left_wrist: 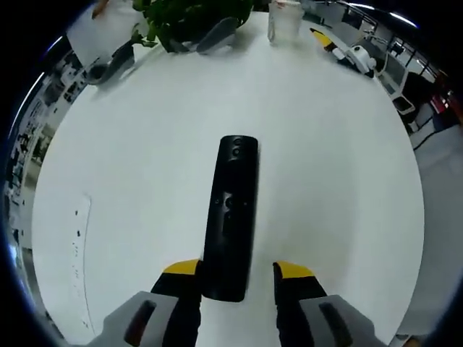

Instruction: Press the specified remote control buttons in sequence, fully releasing each button before pressing the next.

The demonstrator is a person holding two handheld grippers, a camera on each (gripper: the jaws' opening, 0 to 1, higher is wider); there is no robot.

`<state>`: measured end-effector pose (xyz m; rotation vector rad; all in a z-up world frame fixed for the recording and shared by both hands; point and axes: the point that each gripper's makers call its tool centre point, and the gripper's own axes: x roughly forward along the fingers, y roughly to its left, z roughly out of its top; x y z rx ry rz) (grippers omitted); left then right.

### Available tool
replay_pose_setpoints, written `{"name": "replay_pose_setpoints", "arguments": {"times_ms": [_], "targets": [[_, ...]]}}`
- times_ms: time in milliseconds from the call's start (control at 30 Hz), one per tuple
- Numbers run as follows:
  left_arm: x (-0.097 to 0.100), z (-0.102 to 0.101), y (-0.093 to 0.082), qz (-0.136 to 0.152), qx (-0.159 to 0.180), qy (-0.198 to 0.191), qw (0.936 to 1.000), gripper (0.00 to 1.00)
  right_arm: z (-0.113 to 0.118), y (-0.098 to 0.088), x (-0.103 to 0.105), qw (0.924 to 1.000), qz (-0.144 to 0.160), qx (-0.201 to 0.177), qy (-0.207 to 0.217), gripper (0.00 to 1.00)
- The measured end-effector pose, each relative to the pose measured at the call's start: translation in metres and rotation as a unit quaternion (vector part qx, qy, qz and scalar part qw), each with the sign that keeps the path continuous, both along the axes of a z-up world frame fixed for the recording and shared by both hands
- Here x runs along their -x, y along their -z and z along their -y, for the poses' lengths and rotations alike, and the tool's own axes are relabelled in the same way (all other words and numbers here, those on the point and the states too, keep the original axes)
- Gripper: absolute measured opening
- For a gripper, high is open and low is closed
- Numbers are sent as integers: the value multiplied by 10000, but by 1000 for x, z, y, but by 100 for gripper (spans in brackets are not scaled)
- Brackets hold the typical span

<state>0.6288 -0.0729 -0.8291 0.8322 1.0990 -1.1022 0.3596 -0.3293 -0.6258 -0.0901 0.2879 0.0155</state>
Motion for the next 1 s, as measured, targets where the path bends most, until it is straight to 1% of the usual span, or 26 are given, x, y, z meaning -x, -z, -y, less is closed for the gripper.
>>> {"name": "replay_pose_setpoints", "arguments": {"times_ms": [233, 300, 400, 600, 700, 800, 900, 1000], "targets": [[6, 4, 0, 32, 27, 207, 9998, 30, -1, 0, 0, 10000, 8, 9, -29, 63], [8, 5, 1, 45, 15, 229, 9997, 25, -1, 0, 0, 10000, 9, -9, -31, 63], [8, 5, 2, 79, -59, 62, 9999, 24, -1, -1, 0, 10000, 20, -11, -40, 62], [9, 4, 3, 132, 26, -195, 9997, 24, -3, -3, 0, 10000, 52, -28, -70, 62], [10, 4, 3, 171, -36, -373, 9992, 24, -3, -4, 1, 9999, 75, -51, -65, 62], [14, 5, 2, 217, -140, -368, 9990, 24, -3, -5, 1, 9999, 81, -52, -71, 62], [14, 5, 2, 295, -313, -361, 9984, 24, -4, -6, 1, 9999, 91, -47, -83, 61], [17, 5, 2, 366, -413, -254, 9982, 23, -4, -6, 2, 9999, 93, -57, -86, 61]]}}
